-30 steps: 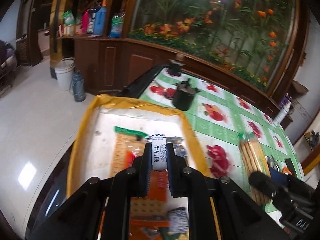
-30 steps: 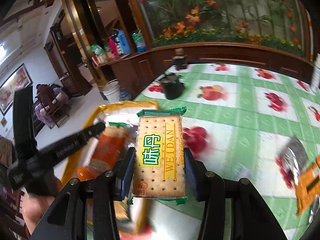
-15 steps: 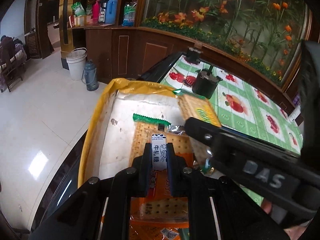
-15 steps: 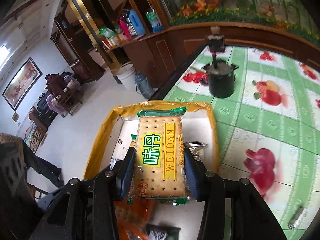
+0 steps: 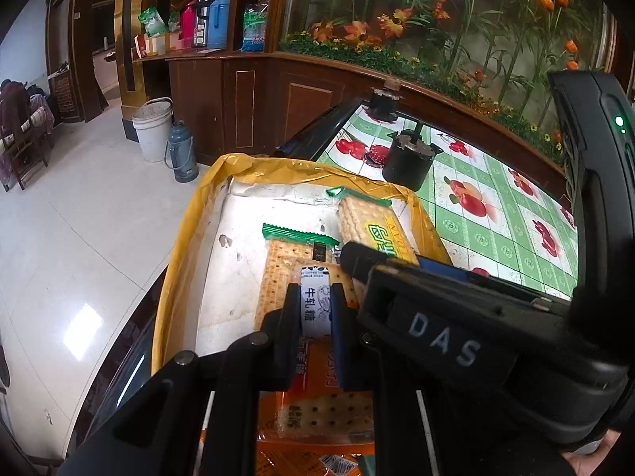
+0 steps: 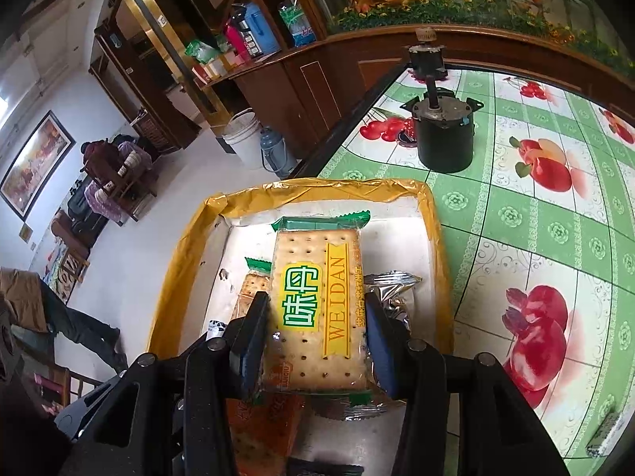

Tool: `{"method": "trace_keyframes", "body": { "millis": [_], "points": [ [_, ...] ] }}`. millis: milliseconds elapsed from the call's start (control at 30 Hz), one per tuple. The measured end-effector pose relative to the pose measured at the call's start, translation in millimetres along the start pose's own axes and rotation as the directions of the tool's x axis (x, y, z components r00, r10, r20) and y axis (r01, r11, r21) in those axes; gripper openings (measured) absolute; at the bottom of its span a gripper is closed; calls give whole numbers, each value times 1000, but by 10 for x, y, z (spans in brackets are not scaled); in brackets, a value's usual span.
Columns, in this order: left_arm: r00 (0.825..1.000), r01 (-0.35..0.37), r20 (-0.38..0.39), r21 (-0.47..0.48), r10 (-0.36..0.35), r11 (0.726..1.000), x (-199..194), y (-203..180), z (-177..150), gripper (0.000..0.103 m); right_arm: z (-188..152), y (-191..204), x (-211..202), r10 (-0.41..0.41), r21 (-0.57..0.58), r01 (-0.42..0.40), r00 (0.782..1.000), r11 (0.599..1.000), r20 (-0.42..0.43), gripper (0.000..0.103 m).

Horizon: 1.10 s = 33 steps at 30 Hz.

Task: Organize snacks
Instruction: 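Lower both grippers into the tray and open them to release the packs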

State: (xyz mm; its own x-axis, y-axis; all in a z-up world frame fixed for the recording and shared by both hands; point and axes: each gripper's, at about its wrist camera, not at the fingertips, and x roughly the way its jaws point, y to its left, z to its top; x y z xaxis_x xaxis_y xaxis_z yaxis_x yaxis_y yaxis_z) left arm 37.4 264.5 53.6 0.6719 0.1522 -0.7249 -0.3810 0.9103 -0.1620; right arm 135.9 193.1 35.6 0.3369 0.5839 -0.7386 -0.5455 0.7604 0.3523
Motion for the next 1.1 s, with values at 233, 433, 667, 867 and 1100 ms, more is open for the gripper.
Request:
{"method": "trace_keyframes", "body": {
  "millis": [233, 433, 667, 867, 1100],
  "points": [
    [1000, 2, 0, 2, -2, 1000, -2, -5, 7, 13, -23, 57, -2, -22, -11, 21, 999, 1000, -27, 52],
    [1000, 0, 0, 0, 0, 1000, -15, -12, 14, 22, -23, 43, -10, -26, 3, 26, 999, 1000, -43, 52],
    [999, -29, 23, -7, 29, 1000, -73, 9, 27, 51, 1, 87, -126, -66, -19, 66, 998, 998, -22, 53],
    [998, -26, 55, -14, 26, 1000, -145, 30, 41, 60, 9, 53, -251, -57, -6, 58, 998, 998, 12, 61],
    [994, 6, 111, -11, -5, 1000, -252, 0, 59, 73, 2, -16, -498, -31, 23, 29, 998, 999, 62, 64]
  ]
}}
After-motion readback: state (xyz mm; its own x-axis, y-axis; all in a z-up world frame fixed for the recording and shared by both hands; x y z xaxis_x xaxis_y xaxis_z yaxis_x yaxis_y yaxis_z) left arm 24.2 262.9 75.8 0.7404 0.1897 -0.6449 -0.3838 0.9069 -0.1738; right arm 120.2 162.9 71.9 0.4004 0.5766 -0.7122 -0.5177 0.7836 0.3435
